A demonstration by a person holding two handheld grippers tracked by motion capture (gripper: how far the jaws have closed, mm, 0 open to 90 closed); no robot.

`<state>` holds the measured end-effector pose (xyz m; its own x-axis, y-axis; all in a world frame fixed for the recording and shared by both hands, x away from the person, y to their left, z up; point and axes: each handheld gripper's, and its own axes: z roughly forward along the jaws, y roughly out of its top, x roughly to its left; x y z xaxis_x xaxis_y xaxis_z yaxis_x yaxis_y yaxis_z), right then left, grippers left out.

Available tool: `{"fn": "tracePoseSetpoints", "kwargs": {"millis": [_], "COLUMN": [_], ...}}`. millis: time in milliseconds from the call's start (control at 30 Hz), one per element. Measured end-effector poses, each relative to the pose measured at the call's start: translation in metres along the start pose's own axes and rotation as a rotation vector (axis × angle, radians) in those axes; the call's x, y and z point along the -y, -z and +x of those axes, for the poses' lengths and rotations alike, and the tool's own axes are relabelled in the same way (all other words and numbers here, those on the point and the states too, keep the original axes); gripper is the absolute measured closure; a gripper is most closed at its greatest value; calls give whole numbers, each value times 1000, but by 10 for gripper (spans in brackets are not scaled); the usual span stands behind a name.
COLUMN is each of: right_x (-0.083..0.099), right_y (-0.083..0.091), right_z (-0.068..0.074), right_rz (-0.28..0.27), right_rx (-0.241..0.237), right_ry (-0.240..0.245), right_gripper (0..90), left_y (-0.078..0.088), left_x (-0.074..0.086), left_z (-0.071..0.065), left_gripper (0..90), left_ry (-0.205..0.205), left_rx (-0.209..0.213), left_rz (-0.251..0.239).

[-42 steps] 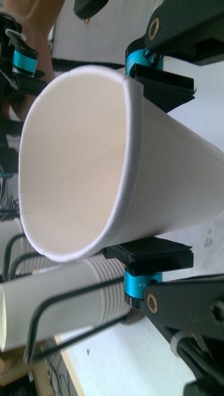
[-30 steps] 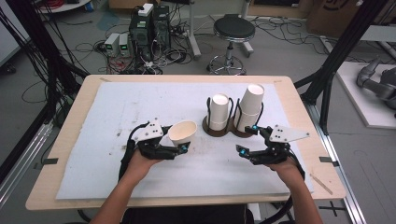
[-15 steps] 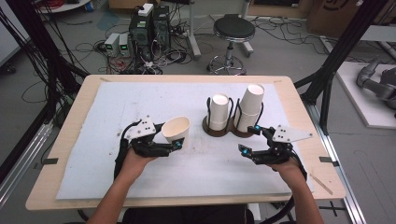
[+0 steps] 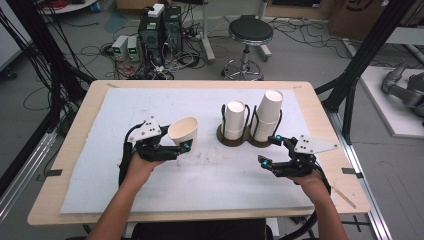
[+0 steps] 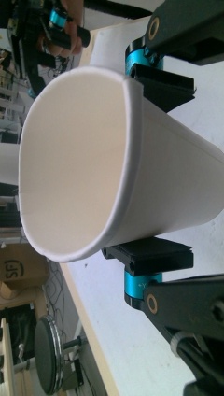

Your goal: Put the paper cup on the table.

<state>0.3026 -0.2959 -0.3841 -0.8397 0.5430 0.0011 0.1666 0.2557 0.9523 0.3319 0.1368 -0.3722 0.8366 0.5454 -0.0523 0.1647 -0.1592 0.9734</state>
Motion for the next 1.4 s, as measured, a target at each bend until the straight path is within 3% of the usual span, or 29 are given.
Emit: {"fn": "tracePoseSetpoints", "kwargs": {"millis": [267,400,733,933,1100,1400], "right_x": [2,1,1,2,2,3], "right_y": [3,4,-1,0,0,0], "right_z": [3,2,3,2,2,2], "right_rz": [2,-7,1,-1,-1,-2], "right_rx": [-5,0,-16,-15,-13,-14], "right_ry": [5,6,5,3,2,-2], "right_gripper": [235,235,235,235,235,235], "left_y": [3,2,-3,-9,-16,-33], "left_x": [-17,-18,-5,9,22,35], "left_z": [14,27,56,70,80,86], "left_gripper": [367,367,363,362,357,355], "left_ry": [15,37,75,90,127,146], "left_rx": [-45,-95,-243,-306,-340,-351], "left_rz": [0,21,58,75,102,174]}}
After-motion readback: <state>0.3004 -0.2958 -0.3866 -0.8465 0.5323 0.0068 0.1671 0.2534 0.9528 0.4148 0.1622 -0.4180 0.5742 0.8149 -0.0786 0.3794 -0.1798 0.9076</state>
